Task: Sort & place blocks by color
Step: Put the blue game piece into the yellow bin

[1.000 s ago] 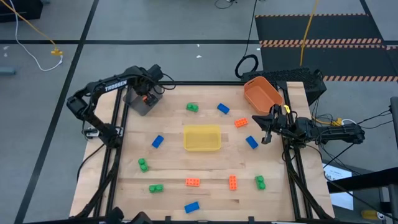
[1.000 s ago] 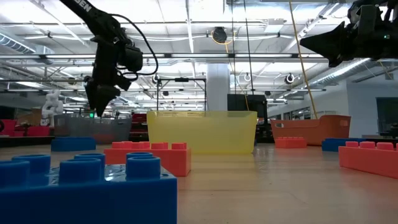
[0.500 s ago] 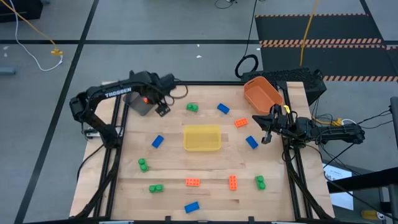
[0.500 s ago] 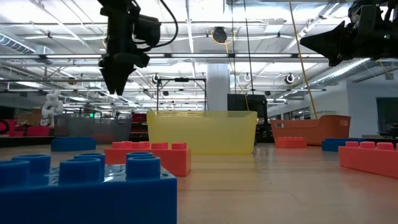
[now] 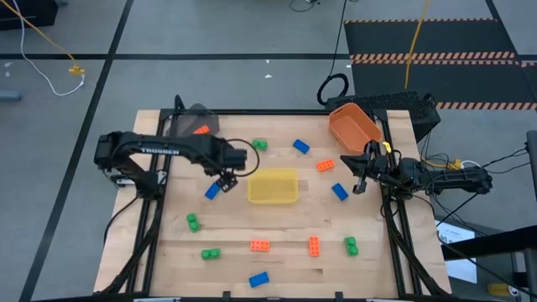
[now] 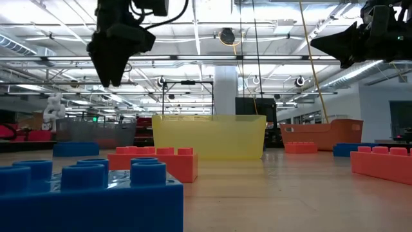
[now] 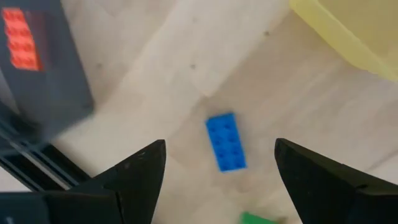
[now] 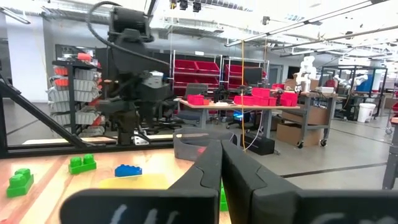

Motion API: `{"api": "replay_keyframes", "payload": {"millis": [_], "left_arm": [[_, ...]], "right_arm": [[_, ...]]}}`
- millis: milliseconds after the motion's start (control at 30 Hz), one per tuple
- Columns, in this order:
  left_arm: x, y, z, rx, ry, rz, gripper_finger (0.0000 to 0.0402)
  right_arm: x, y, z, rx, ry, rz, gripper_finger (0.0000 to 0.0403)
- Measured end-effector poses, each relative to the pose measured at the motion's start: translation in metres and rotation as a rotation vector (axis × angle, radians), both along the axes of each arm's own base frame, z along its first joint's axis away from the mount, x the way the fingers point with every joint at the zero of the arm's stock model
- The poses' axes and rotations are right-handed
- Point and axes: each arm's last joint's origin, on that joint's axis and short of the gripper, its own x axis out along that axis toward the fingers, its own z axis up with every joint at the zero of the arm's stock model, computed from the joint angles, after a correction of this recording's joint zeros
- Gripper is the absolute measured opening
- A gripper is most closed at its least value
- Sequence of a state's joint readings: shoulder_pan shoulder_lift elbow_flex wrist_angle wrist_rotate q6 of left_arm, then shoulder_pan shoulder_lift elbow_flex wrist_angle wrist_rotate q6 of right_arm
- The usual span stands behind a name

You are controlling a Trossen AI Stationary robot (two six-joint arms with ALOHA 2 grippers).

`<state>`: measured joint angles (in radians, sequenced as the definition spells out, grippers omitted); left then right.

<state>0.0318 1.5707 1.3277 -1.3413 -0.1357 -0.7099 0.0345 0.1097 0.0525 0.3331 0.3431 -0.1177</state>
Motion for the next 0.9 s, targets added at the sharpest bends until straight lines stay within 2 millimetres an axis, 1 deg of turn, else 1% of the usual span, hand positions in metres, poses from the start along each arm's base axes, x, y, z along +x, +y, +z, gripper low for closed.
{"api": "replay_keyframes", "payload": {"millis": [167, 333, 433, 600, 733, 900], "left_arm": [[0.000, -0.028, 0.000, -0.011, -0.013, 0.024, 0.0299], [-0.005, -0.043, -0.008, 0.004, -0.001, 0.089, 0.0298], [-0.010, -0.052, -0.019, 0.011, 0.026, 0.122, 0.0298], [-0.019, -0.068, -0.041, -0.050, 0.065, 0.193, 0.0298], [-0.023, -0.080, -0.042, -0.050, 0.064, 0.217, 0.0298], [-0.026, -0.090, -0.042, -0.045, 0.059, 0.255, 0.0298]], "right_arm": [[-0.001, 0.000, 0.005, -0.002, -0.049, 0.003, 0.0000], [-0.002, 0.000, 0.006, 0.000, -0.068, 0.007, 0.0000], [-0.002, 0.000, 0.006, 0.020, -0.073, 0.012, 0.0000], [-0.001, 0.000, 0.004, 0.043, -0.059, 0.019, 0.0000], [0.000, 0.000, 0.002, 0.022, -0.031, 0.014, 0.0000], [-0.001, 0.000, 0.003, 0.014, -0.033, 0.012, 0.0000]]}}
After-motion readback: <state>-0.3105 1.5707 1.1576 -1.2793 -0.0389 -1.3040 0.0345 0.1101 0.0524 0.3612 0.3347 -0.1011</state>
